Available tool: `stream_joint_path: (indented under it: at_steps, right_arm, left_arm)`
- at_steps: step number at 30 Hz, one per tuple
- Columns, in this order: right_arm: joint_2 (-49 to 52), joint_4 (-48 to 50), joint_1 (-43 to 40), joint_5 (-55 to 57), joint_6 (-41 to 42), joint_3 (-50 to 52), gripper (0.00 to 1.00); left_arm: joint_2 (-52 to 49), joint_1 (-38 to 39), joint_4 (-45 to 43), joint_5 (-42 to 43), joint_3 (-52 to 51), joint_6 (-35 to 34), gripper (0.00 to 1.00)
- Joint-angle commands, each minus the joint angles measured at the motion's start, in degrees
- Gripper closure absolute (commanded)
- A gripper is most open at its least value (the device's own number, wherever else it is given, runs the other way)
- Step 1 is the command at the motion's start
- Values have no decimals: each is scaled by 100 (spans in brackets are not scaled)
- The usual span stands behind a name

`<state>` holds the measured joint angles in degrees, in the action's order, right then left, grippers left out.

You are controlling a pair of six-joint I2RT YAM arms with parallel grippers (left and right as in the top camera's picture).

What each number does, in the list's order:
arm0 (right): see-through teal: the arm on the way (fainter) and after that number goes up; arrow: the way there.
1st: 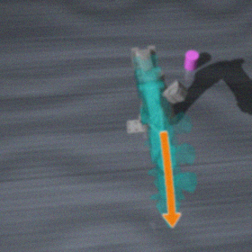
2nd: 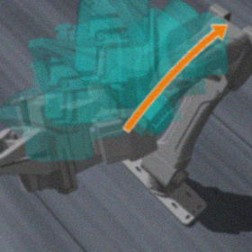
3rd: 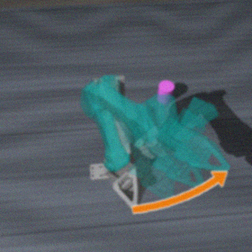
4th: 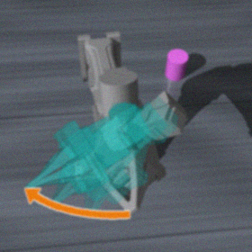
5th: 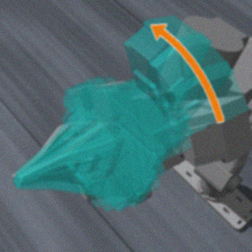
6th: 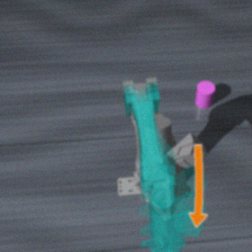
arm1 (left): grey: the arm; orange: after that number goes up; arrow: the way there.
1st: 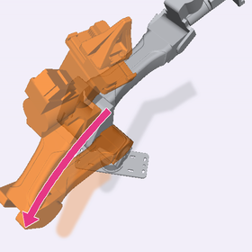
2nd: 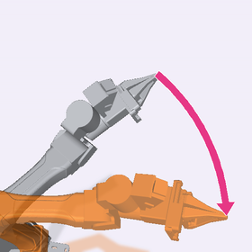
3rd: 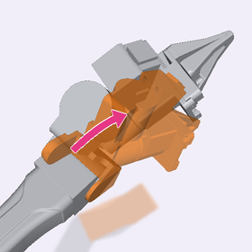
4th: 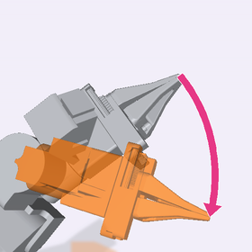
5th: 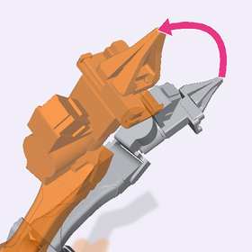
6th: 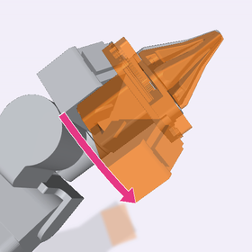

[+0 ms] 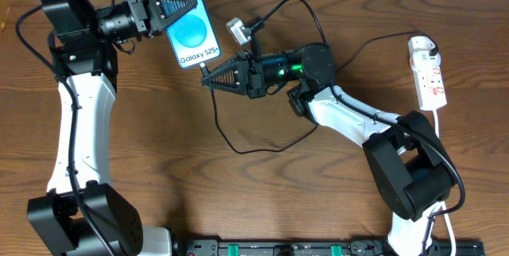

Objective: Plug charger to phone and switch on socket

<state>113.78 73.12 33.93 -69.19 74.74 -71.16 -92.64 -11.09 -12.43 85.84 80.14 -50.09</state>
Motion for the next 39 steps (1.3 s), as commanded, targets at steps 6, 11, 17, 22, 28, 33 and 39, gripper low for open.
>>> stream_joint_path:
  at_steps: [6,11,17,22,28,33,39]
  right_arm:
    - [-20,-68,-63,208,-70,-42,99]
    - [-20,-68,-63,249,-66,-42,99]
    - [-20,-59,-61,468,221,-42,99]
    - [-20,-61,-61,632,459,-42,99]
    - [-20,-52,-61,763,654,-42,99]
    - [-20,-52,-61,922,822,-42,99]
    - [-20,-50,-61,1128,1049,-42,99]
  left_arm:
    - [17,17,-33,181,70,-122,93]
    - [17,17,-33,181,70,-116,93]
    - [17,17,-33,181,70,-98,92]
    - [17,17,-33,184,70,-57,93]
    - [17,20,-31,208,70,96,93]
    - [17,20,-33,275,70,107,93]
    - [17,20,-33,380,70,164,93]
